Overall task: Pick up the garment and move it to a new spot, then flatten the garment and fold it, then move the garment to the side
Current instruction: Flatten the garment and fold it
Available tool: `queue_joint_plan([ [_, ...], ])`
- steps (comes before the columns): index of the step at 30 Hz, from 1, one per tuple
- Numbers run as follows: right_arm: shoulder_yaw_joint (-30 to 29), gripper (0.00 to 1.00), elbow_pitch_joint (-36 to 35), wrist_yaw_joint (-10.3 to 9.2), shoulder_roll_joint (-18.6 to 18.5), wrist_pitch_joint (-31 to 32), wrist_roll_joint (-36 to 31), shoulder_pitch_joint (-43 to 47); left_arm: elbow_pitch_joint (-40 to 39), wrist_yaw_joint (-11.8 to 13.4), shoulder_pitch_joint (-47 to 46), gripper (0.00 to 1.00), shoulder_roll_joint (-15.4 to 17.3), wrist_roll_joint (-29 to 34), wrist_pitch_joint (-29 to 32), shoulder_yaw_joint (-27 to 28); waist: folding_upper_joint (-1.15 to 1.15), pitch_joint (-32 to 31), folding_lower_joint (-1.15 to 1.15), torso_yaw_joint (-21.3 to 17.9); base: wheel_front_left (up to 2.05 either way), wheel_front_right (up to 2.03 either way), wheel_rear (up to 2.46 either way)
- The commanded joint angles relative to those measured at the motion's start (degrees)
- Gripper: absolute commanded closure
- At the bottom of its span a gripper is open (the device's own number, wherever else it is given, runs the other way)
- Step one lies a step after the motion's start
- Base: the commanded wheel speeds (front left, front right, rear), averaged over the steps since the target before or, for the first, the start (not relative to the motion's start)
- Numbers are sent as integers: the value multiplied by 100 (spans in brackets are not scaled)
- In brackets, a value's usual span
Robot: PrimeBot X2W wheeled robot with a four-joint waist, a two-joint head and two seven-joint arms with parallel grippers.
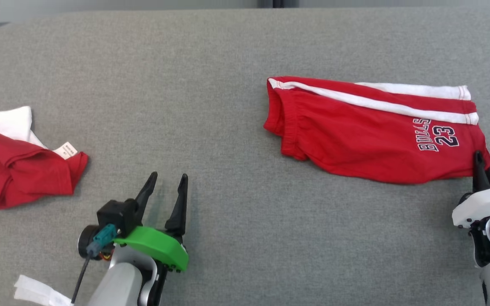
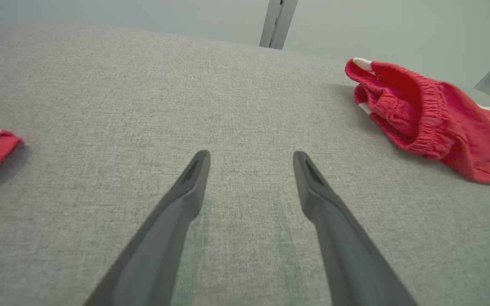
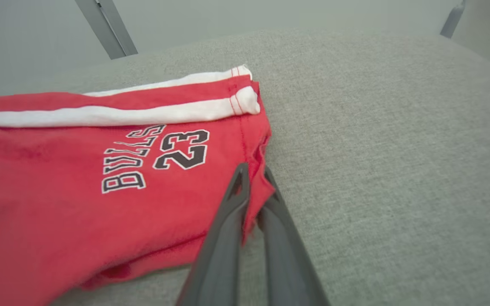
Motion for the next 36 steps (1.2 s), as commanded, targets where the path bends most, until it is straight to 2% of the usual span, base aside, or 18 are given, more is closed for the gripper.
queue_joint_plan([
  [1, 53, 100, -162, -11, -47, -31, 62, 83, 28, 18, 171, 0, -42, 51, -4, 4, 0, -358, 0, -89, 0, 0, 0],
  [6, 596, 100, -759, -11, 82, -30, 118, -64, 62, 18, 388, 0, -89, 79, -4, -41, 0, -509, 0, -2, 0, 0, 0],
  [11, 1727, 100, -1106, -8, 366, 94, 180, -552, 84, 18, 418, 0, -132, 98, -4, -19, 0, -534, 0, 198, 0, 0, 0],
  [14, 2421, 100, -1030, -8, 553, 129, 256, -835, 90, 18, 366, 0, -147, 121, -4, -3, 0, -520, 0, 331, 0, 0, 0],
  [17, 3134, 100, -667, -11, 675, 184, 307, -976, 126, 19, 315, 0, -158, 139, -4, 3, 0, -517, 0, 467, 0, 0, 0],
  [18, 3347, 93, -533, -11, 697, 195, 302, -997, 137, 19, 305, 0, -163, 141, -4, 6, 0, -516, 0, 501, 0, 0, 0],
  [19, 3588, 9, -396, -11, 717, 193, 324, -1013, 148, 19, 300, 0, -168, 142, -4, 8, 0, -518, 0, 533, 0, 0, 0],
  [20, 3792, 0, -333, -10, 725, 167, 439, -1008, 161, 19, 299, 0, -170, 144, -4, 4, 0, -522, 0, 558, 0, 0, 0],
  [23, 4272, 0, -234, -10, 721, 65, 792, -941, 187, 19, 293, 0, -145, 167, -4, 74, 0, -537, 0, 578, 0, 0, 0],
  [27, 4196, 0, -163, -11, 720, -27, 807, -889, 170, 19, 359, 0, -83, 263, -4, 238, 0, -583, 0, 440, 0, 0, 0],
  [36, 2215, 0, -1260, -10, 727, -33, -92, -120, -136, 19, 567, 0, -5, 929, -4, 676, 0, -747, 0, -16, 0, 0, 0],
])
